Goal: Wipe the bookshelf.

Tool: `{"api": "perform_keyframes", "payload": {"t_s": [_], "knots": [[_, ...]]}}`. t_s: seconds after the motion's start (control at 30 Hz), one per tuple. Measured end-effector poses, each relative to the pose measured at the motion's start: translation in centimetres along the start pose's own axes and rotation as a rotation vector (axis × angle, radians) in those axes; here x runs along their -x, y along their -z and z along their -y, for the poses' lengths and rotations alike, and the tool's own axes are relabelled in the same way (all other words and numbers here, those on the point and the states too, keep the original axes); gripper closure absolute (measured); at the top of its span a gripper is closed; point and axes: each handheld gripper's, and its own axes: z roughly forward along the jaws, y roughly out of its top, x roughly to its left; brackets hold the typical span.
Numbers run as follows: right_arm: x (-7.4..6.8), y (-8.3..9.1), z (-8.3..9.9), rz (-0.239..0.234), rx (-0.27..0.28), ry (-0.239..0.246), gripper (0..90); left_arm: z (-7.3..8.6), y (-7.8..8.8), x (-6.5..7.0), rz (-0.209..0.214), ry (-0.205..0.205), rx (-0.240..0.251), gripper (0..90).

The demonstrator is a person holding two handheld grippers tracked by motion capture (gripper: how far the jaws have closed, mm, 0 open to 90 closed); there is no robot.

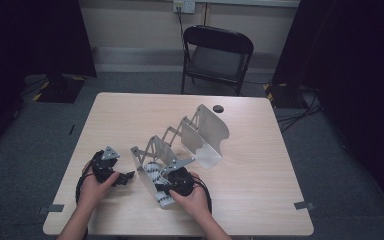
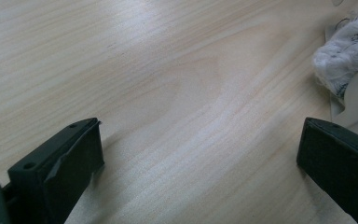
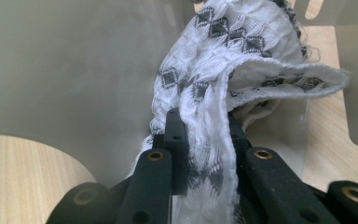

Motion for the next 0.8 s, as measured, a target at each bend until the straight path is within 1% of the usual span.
{"api": "perform_keyframes", "payload": {"t_s": [0.2,0.33,0.5,0.53,0.57,0.7,0.73,0.77,0.8], "knots": [[0.1,0.6,0.0,-0.020,-0.007,0.010,78.0,0.0,0.0,0.0,0.000,0.003,0.000,0.0],[-0.3,1.7,-0.8,-0.022,0.012,0.028,78.0,0.0,0.0,0.0,0.000,0.003,0.000,0.0],[-1.2,3.9,-2.9,-0.034,0.083,0.064,78.0,0.0,0.0,0.0,0.000,0.000,0.000,0.0],[-1.2,3.9,-2.9,-0.034,0.083,0.064,78.0,0.0,0.0,0.0,0.000,0.000,0.000,0.0],[-1.6,5.0,-4.0,-0.030,0.112,0.079,78.0,0.0,0.0,0.0,0.000,0.003,0.000,0.0],[-2.1,6.7,-5.9,-0.022,0.155,0.106,78.0,0.0,0.0,0.0,0.000,0.003,0.000,0.0],[-2.1,6.7,-5.9,-0.022,0.155,0.106,78.0,0.0,0.0,0.0,0.000,0.003,0.000,0.0],[-2.3,7.5,-7.1,-0.015,0.183,0.121,78.0,0.0,0.0,0.0,0.000,0.003,0.001,0.0],[-2.4,7.8,-7.5,-0.014,0.194,0.127,78.0,0.0,0.0,0.0,0.000,0.003,0.001,0.0]]}}
